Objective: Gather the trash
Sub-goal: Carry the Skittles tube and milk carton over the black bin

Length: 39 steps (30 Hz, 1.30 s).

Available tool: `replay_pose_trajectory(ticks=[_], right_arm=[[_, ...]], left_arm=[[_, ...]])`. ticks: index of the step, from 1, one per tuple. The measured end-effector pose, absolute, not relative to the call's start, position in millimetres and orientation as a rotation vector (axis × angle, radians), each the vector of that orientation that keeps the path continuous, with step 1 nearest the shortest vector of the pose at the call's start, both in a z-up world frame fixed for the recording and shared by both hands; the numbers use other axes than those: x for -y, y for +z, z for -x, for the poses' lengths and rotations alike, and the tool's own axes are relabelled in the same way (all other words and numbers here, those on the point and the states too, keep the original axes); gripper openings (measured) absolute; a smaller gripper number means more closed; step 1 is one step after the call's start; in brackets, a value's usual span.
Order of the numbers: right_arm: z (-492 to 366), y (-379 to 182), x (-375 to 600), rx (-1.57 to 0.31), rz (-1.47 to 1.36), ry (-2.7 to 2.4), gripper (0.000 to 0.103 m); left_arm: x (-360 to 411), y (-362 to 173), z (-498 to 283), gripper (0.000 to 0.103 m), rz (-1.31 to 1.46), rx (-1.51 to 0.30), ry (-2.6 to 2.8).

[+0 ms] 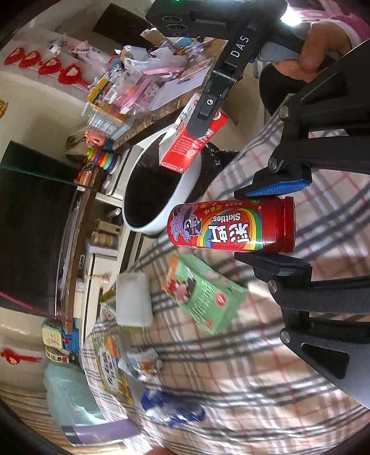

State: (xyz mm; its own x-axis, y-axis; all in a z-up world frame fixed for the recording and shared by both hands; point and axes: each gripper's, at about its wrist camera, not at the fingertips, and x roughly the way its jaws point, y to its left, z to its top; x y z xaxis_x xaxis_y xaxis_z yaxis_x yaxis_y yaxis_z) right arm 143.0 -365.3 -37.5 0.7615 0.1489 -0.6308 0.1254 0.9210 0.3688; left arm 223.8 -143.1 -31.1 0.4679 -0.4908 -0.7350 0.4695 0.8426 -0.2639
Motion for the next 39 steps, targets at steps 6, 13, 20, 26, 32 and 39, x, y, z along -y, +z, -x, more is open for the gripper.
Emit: replay_pose_trajectory(ticks=[6, 13, 20, 26, 32, 39], right_arm=[[-146.8, -36.7, 376.2, -0.705, -0.417, -0.006, 0.056], [-154.8, -33.9, 392.4, -0.7, -0.412, -0.025, 0.056], [-165.2, -35.6, 408.7, -0.707, -0.412, -0.046, 0.056], [-174.4, -39.2, 419.2, -0.722, -0.416, -0.057, 0.056], [-185.0, -43.1, 429.8, -0.735, -0.419, -0.068, 0.056], [-197.5, -44.9, 437.6, -0.749, -0.41, -0.075, 0.056]], left_arm=[[164.4, -29.7, -238.1, 0.033, -0.004, -0.906, -0.612], [185.0, -30.9, -257.4, 0.033, -0.019, -0.913, -0.625], [204.4, -32.7, -276.3, 0.033, -0.037, -0.928, -0.636], [224.9, -34.5, -292.3, 0.033, -0.061, -0.933, -0.648], [241.0, -38.6, -305.7, 0.033, -0.086, -0.941, -0.658], [257.7, -43.2, -321.8, 0.033, -0.098, -0.957, -0.661]])
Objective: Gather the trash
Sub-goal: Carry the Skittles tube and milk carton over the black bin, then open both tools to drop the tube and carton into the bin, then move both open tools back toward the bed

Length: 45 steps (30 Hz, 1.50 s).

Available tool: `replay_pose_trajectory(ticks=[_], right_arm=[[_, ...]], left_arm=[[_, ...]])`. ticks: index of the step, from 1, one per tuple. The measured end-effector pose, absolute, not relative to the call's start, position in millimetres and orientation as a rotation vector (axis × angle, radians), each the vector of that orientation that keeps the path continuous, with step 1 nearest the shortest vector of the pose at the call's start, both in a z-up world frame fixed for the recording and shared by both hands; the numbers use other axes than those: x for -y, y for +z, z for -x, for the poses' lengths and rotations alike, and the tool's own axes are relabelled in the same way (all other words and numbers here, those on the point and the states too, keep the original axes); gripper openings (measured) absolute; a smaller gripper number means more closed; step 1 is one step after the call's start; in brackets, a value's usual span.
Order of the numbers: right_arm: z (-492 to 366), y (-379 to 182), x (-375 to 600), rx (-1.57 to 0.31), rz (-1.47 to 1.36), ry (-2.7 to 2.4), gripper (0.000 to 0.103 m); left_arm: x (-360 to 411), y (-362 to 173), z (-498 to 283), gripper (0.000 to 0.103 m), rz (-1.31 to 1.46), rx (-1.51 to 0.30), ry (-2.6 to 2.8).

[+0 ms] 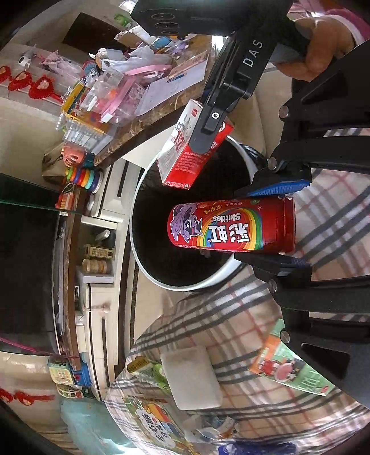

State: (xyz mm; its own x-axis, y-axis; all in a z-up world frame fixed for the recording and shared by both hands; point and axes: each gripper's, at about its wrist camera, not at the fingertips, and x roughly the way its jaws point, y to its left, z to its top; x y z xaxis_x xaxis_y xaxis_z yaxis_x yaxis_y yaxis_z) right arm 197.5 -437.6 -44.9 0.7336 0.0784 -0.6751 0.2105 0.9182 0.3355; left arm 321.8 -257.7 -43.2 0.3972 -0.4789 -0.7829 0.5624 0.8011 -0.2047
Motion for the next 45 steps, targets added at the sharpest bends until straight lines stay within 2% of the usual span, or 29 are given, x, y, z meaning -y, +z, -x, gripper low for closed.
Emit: replay_pose_trajectory(ticks=[24, 26, 28, 29, 38, 45], right_arm=[[-223.3, -50.1, 445.5, -0.781, -0.398, -0.087, 0.056], [-224.5, -51.8, 448.0, -0.786, -0.41, -0.088, 0.059], [-225.1, -53.5, 451.7, -0.789, -0.436, -0.089, 0.06], [-223.9, -54.0, 453.1, -0.789, -0.452, -0.087, 0.06], [-206.1, -38.4, 438.4, -0.733, -0.462, -0.069, 0.083], [-190.1, -38.2, 408.9, -0.721, -0.471, -0.032, 0.09]], left_arm=[[276.1, -52.2, -354.8, 0.034, -0.082, -0.971, -0.635], [276.8, -52.6, -356.0, 0.036, -0.079, -0.97, -0.628], [277.0, -51.5, -356.4, 0.054, -0.075, -0.969, -0.621], [276.6, -50.2, -355.9, 0.058, -0.072, -0.962, -0.615], [247.4, -43.5, -327.0, 0.065, -0.035, -0.916, -0.588], [198.6, -44.9, -298.8, 0.069, 0.022, -0.92, -0.533]])
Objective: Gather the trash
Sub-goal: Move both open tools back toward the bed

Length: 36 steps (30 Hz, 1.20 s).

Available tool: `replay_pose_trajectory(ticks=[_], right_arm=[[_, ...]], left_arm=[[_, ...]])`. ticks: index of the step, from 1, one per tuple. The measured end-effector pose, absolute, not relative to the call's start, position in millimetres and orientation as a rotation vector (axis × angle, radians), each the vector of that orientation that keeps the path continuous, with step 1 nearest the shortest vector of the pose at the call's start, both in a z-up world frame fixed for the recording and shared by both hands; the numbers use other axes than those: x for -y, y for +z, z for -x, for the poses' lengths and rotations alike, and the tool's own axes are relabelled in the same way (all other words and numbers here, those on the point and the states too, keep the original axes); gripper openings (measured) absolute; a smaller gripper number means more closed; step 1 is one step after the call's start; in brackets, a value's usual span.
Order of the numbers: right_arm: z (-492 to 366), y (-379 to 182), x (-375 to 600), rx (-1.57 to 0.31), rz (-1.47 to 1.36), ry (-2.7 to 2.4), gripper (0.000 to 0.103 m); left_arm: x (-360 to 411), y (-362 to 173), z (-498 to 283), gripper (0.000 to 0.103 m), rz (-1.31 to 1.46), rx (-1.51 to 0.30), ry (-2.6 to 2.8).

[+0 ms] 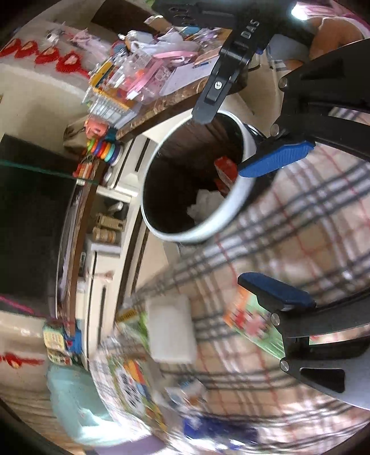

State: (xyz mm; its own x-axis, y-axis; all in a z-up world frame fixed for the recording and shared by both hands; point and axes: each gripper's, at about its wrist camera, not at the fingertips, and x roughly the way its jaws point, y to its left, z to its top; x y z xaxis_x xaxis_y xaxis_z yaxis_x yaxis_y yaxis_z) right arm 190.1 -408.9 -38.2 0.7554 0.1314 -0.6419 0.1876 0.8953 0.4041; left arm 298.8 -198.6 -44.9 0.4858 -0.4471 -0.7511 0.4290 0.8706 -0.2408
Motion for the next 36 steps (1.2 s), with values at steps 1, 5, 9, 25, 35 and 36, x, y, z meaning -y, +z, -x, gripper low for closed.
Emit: replay_pose_trajectory(ticks=[1, 5, 9, 25, 35, 36], right_arm=[[-188.6, -39.7, 402.4, -0.726, -0.469, -0.025, 0.091], [-185.1, -46.3, 381.4, -0.757, -0.467, 0.009, 0.092], [-180.2, -49.8, 360.8, -0.769, -0.478, 0.039, 0.095], [-181.7, -67.2, 284.4, -0.831, -0.447, 0.148, 0.097], [-196.0, -72.9, 254.0, -0.863, -0.42, 0.171, 0.097], [-197.3, -73.4, 252.5, -0.865, -0.419, 0.171, 0.097]], left_arm=[[190.2, -45.9, -295.3, 0.069, 0.038, -0.927, -0.524], [161.8, -45.2, -281.7, 0.069, 0.078, -0.935, -0.482], [134.5, -41.4, -266.9, 0.069, 0.099, -0.928, -0.44], [42.7, -49.1, -228.2, 0.074, 0.191, -0.956, -0.228], [19.1, -46.5, -224.9, 0.074, 0.222, -0.948, -0.174], [17.0, -46.5, -226.0, 0.074, 0.224, -0.948, -0.173]])
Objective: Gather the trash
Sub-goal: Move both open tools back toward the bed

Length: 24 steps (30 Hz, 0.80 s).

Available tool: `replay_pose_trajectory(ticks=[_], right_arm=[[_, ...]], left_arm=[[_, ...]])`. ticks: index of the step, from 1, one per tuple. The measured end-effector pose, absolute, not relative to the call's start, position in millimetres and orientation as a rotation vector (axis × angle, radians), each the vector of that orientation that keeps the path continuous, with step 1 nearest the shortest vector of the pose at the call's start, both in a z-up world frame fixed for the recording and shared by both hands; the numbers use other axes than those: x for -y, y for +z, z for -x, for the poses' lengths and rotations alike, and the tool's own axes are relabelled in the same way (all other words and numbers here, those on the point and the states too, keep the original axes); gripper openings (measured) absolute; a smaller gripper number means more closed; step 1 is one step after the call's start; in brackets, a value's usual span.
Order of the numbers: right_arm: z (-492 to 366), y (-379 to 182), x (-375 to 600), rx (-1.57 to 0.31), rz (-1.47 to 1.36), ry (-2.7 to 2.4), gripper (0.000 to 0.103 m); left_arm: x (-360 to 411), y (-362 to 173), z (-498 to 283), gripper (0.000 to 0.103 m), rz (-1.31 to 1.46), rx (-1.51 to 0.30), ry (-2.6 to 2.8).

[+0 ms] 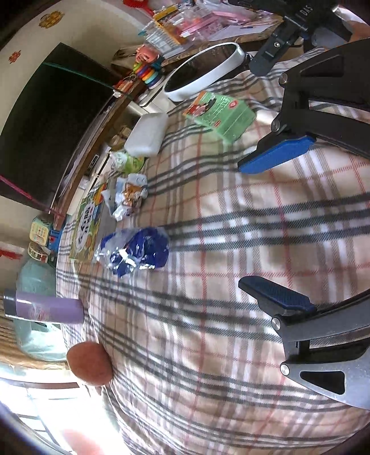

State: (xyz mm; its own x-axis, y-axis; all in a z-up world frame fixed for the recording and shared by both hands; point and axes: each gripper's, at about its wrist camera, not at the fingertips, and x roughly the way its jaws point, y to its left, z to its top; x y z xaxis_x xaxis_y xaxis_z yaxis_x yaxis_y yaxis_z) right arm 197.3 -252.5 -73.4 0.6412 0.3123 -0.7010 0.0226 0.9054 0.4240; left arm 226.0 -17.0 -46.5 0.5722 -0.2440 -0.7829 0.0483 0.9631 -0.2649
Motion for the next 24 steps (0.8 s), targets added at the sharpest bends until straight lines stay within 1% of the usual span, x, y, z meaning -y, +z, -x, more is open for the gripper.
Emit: replay_pose_trajectory(ticks=[17, 24], right_arm=[[-223.7, -79.0, 231.6, -0.908, -0.396, 0.179, 0.097], [-233.4, -80.8, 228.0, -0.915, -0.378, 0.172, 0.097]], left_arm=[[6.9, -53.9, -282.4, 0.074, 0.163, -0.949, -0.154], [8.9, -55.6, -317.2, 0.074, 0.137, -0.939, -0.139]])
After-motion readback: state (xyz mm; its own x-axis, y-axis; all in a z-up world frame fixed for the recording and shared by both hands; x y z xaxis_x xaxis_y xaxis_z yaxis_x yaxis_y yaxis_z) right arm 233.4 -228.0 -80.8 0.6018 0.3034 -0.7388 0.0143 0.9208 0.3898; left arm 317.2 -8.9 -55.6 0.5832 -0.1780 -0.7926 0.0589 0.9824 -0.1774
